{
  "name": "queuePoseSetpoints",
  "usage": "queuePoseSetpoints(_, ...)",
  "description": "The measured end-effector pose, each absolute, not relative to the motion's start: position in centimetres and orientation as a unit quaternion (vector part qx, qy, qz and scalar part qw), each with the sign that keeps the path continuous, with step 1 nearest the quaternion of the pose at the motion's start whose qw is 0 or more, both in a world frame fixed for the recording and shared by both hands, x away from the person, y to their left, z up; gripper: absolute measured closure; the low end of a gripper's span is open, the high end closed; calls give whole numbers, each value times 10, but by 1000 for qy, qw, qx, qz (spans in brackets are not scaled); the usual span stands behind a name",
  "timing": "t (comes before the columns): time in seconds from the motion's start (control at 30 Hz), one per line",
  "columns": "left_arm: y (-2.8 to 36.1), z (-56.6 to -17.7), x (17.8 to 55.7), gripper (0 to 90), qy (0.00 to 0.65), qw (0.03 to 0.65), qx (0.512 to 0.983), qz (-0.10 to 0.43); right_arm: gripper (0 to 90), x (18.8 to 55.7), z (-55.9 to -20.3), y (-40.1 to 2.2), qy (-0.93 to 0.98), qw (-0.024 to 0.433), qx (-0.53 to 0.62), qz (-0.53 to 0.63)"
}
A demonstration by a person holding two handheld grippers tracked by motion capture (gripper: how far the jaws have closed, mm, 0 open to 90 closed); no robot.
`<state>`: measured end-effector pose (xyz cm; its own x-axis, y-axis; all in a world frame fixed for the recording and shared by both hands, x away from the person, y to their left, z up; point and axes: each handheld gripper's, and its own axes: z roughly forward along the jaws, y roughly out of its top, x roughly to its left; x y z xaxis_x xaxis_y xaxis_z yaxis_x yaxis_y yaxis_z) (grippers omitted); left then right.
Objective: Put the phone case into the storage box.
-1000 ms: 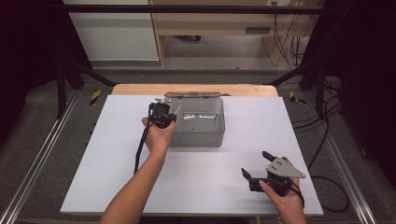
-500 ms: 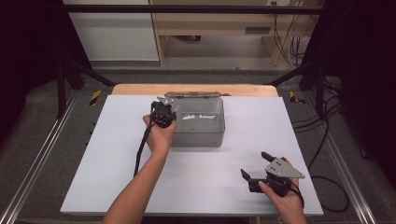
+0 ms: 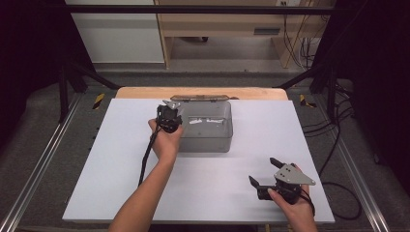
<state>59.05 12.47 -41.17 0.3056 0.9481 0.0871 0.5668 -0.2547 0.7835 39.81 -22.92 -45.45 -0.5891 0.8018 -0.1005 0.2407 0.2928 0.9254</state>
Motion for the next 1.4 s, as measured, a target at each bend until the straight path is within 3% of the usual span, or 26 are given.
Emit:
queuePoseSetpoints(0.3,123,-413,591,763,488,332,751,297,65,398,-455,-228,751,290,346,482)
queuePoseSetpoints(0.5,122,-413,589,802,468,323,758,321,65,398,-454,-228,751,290,346,483)
queuePoseSetpoints(0.6,121,-414,589,782,439,298,770,354,65,398,-455,-228,751,290,346,483)
queuePoseSetpoints(0.77,130,-417,592,779,420,267,786,366,67,397,-455,-228,752,289,344,482)
queuePoseSetpoints(1.07,133,-411,589,749,410,312,778,358,67,397,-455,-228,752,288,345,483)
queuePoseSetpoints(1.37,140,-399,583,590,422,364,758,338,66,398,-455,-228,750,289,347,484)
queuePoseSetpoints(1.4,140,-398,583,527,423,369,757,335,66,398,-455,-228,749,288,348,484)
